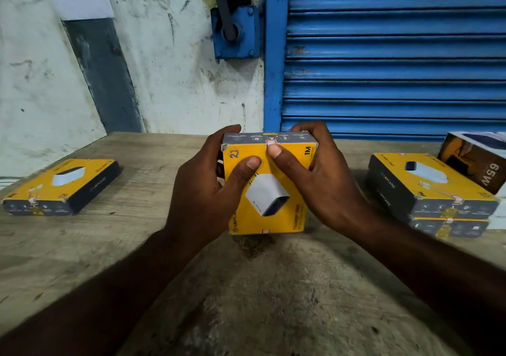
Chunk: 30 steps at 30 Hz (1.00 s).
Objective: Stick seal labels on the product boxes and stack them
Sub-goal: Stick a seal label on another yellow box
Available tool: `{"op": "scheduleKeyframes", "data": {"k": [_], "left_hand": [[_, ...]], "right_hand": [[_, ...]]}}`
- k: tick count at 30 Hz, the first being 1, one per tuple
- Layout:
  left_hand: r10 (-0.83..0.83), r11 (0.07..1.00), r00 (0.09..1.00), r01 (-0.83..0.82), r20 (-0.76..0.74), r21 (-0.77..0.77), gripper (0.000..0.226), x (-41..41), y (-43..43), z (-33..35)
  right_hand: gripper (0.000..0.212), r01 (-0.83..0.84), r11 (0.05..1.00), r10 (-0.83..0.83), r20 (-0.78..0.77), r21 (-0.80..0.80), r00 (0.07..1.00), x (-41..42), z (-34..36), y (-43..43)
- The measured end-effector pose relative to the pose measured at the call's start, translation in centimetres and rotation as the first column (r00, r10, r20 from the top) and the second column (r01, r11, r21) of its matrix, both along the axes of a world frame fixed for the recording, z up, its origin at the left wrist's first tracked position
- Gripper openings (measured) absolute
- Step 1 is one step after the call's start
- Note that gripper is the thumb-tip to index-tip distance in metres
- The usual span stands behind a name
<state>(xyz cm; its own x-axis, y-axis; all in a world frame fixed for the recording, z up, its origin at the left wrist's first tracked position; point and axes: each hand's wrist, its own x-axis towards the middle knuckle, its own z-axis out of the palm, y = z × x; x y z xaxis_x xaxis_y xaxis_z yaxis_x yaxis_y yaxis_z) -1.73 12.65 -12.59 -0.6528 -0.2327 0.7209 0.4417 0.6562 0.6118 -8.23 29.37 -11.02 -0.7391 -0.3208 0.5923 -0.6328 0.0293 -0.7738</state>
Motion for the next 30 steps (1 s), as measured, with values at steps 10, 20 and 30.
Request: {"op": "scheduleKeyframes", "data": {"k": [10,20,30], "left_hand": [[-0.103,0.974,0.995,0.104,-0.012,0.203,0.057,-0.3,0.4,-0.6],[-0.098,0.954,0.995,0.096,-0.005,0.285,0.049,-0.6,0.4,-0.6],[-0.271,0.943,0.943,0.22,0.195,0.249,0.08,-1.8,-0.8,-1.4]], "right_hand": [[0.04,-0.129,0.99,0.126,0.056,0.063,0.991,0.1,-0.9,-0.3],[0.037,-0.208,0.978,0.207,0.098,0.0,0.973,0.0,-1.4,-0.6],[0.023,-0.039,0.982,0.089,0.272,-0.186,0.958,-1.7,-1.4,-0.6]]}}
